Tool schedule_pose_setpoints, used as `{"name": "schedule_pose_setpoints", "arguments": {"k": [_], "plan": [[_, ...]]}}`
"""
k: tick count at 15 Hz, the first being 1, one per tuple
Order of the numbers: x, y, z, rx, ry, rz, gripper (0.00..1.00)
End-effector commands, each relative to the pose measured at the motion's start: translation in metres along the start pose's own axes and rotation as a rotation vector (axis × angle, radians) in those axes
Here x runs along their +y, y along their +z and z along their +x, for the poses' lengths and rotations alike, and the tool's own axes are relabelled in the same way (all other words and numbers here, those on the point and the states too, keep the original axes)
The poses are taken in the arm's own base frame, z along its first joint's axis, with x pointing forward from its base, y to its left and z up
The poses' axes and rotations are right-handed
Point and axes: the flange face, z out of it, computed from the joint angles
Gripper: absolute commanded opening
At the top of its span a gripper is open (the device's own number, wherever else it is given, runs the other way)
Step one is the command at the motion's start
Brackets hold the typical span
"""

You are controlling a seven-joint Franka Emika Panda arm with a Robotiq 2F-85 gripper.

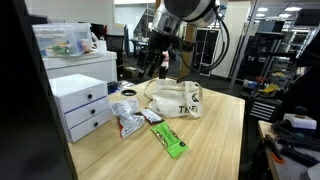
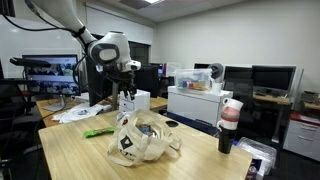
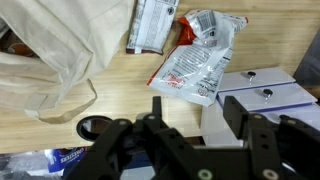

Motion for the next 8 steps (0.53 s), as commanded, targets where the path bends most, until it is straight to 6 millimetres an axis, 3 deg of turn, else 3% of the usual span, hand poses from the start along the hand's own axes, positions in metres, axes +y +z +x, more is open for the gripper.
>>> {"name": "schedule_pose_setpoints", "arguments": {"k": [1,4,5,8], "plan": [[0.012,-0.032,0.007,0.053,0.036,0.018,0.97],[0.037,-0.056,0.016,0.101,0.107,0.040,1.00],[0.054,-0.064,0.018,0.115,0.149,0.040,1.00],[0.085,-0.067,0.013,0.116,0.217,0.036,1.00]]}}
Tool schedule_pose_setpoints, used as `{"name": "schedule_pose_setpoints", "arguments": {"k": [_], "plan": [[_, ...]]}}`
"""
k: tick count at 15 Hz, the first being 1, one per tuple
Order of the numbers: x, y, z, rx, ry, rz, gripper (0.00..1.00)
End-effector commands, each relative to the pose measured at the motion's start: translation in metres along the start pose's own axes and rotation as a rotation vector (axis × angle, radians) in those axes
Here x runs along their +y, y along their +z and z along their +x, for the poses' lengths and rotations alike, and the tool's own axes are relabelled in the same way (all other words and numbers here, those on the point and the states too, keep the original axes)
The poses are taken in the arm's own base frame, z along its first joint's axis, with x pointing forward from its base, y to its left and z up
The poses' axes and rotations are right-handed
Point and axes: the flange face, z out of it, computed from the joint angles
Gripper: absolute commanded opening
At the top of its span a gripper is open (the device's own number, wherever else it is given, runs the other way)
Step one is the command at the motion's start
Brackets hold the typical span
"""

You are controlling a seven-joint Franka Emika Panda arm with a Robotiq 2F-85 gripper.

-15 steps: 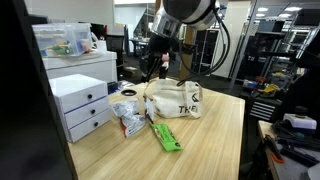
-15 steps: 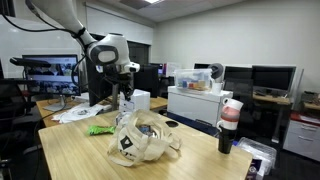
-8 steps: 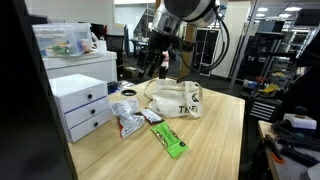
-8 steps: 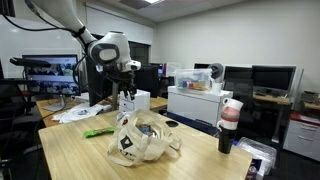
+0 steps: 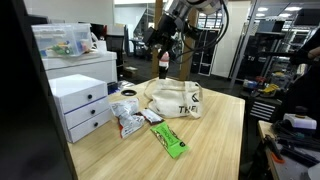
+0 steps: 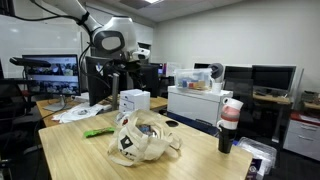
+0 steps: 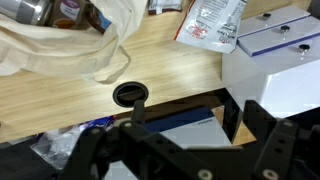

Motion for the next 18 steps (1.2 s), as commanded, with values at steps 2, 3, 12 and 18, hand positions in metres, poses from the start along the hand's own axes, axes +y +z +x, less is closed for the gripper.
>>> {"name": "schedule_pose_setpoints", "arguments": {"k": [2,3,12,18], "plan": [[0.047,-0.004,-0.006,-0.022,0.057,-0.014,1.00],[0.056,-0.002,-0.007,-0.034,0.068,-0.025,1.00],[0.126,0.074,-0.053,-0.217,0.139,-0.172,1.00],[0.128,0.112,-0.065,-0.235,0.311,-0.182,1.00]]}}
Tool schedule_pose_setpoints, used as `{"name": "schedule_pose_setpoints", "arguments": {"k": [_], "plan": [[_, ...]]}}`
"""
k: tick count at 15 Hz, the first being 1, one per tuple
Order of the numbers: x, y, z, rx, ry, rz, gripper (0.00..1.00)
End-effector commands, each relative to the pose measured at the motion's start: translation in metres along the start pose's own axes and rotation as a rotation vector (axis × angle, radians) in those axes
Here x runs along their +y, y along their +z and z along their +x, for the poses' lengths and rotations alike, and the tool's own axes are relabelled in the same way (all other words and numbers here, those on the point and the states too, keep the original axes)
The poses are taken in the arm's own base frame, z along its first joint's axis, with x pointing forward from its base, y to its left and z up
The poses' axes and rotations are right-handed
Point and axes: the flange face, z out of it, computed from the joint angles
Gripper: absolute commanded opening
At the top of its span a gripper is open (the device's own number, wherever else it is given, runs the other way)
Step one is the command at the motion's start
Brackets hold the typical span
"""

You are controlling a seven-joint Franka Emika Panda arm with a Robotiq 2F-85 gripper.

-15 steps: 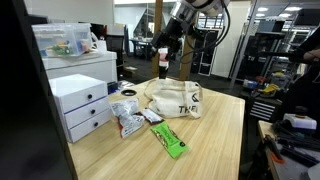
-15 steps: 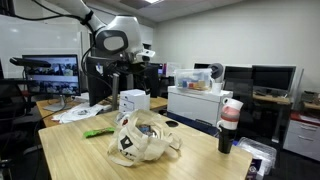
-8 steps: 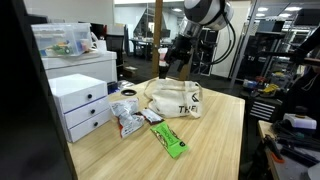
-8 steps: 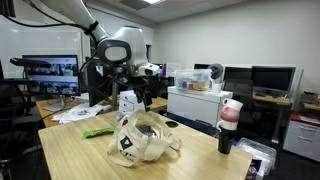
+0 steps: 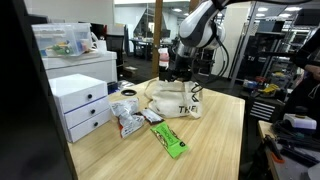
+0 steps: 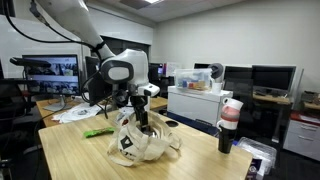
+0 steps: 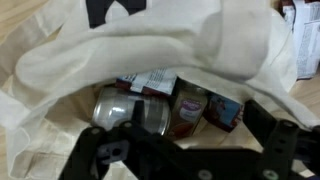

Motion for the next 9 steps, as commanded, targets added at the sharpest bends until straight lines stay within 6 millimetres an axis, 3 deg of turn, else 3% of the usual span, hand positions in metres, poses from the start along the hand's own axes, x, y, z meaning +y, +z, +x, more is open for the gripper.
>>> {"name": "schedule_pose_setpoints", "arguments": {"k": [1,5,9], "plan": [[-0.005,0.013,0.000,-0.005,0.119,0.012,1.00],[-0.009,0.017,0.002,0.010,0.249,0.038,1.00],[0.002,0.011,0.001,0.006,0.346,0.019,1.00]]}}
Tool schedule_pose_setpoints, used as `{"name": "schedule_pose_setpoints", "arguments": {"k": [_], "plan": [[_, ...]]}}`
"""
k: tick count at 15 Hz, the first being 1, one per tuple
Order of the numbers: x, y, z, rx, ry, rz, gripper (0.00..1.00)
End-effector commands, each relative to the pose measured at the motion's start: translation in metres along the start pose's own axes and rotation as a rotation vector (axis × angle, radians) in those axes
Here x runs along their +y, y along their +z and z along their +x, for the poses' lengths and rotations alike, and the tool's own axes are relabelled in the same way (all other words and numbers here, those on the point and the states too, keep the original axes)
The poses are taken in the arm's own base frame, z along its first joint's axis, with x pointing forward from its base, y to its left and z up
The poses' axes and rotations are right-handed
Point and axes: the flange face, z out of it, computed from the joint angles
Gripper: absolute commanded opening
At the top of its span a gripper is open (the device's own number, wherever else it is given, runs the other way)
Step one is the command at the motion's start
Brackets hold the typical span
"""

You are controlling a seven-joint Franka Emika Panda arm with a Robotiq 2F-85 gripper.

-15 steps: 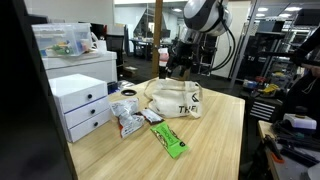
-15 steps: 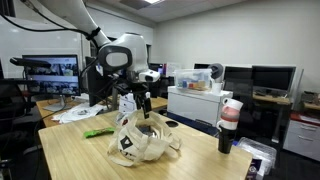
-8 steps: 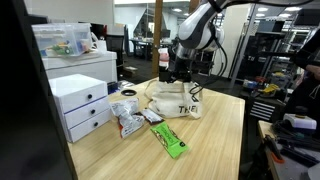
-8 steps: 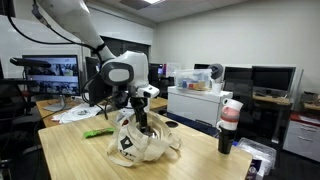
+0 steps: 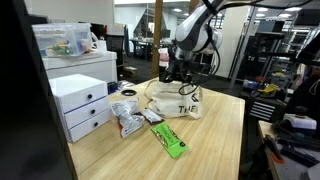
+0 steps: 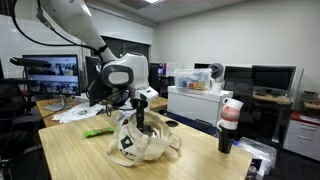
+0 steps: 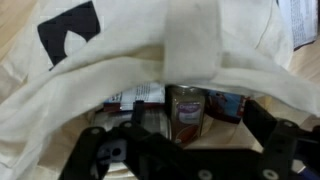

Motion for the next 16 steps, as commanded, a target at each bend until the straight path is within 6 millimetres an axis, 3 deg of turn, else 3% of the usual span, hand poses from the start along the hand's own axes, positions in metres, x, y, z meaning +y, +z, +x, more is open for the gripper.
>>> {"name": "schedule_pose_setpoints", "arguments": {"k": [1,7,16], "plan": [[0.012,-0.006,0.001,-0.004,0.084,-0.021,1.00],[0.022,-0.002,0.010,0.017,0.152,-0.022,1.00],[0.003,0.031,0.017,0.055,0.165,-0.011,1.00]]}}
